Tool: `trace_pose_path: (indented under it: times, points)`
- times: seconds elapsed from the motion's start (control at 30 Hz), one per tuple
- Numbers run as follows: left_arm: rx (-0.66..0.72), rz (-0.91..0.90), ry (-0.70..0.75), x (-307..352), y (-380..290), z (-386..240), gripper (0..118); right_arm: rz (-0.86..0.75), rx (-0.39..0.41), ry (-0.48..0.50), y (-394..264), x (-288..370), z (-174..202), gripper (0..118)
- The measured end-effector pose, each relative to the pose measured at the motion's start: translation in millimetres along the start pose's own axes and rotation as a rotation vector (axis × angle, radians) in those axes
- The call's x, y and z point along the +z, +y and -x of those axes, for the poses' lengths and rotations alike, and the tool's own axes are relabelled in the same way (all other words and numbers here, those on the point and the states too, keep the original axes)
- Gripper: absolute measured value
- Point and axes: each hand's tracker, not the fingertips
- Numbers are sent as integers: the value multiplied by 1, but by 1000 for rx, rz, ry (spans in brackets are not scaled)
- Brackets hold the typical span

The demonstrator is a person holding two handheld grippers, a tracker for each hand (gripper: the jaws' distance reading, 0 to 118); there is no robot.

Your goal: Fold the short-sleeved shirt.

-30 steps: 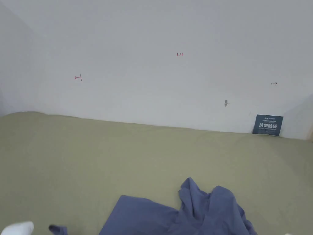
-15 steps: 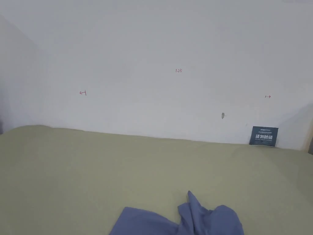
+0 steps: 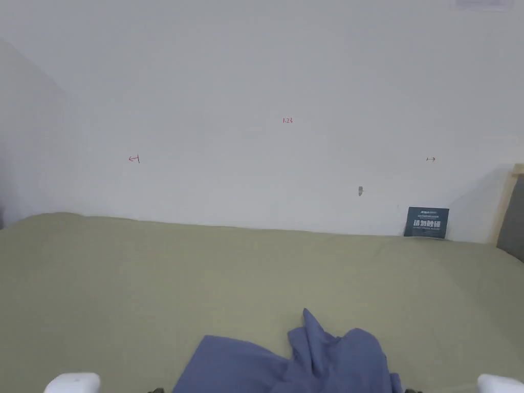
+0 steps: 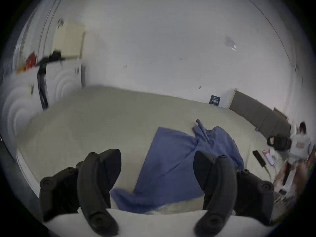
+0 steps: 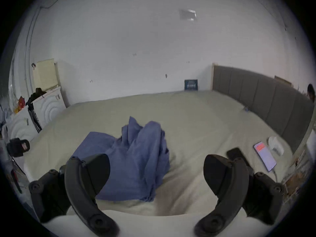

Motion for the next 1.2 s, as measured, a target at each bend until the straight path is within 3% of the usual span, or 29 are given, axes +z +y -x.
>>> trace_pose_path:
  times: [0.07,0.1,0.13,0.17,0.2,0.23,0.3,0.4,0.77,0.8,0.83,0.9,0.93,1.2]
  points:
    - [4,7,-14,1,1,-16,90,-27,18,-12,0,7,2,111]
    - [-7,8,-20,2,-1,-19,78,-46,25,-13,-2,11,3,106]
    - [-17,9,-21,3,-1,-24,54,-54,32,-10,-3,14,4,95]
    - [-36,3,-16,3,-2,-30,18,-55,44,-8,-5,17,5,71]
    - [-66,-10,8,3,-3,-35,4,-51,58,-4,-6,18,7,22]
    - [-89,-9,48,3,-6,-35,3,-38,78,-15,-8,18,8,0]
    - [-84,10,29,6,-9,-34,0,-9,77,-51,-12,21,8,0]
    - [-17,46,-32,12,-13,-19,0,16,31,34,-12,27,-3,0]
    - [34,323,-74,-6,-25,57,0,40,66,60,-22,23,-1,0]
    - [45,363,-104,-12,-26,63,3,50,65,63,-22,20,-1,0]
    - [42,354,-94,-18,-27,69,20,61,56,68,-22,18,-2,0]
    - [72,395,-47,-29,-33,76,92,73,45,79,-24,14,0,0]
    - [78,414,-11,-35,-39,78,102,76,44,82,-24,13,0,0]
    - [39,530,10,-68,-84,81,100,103,77,96,-28,1,3,0]
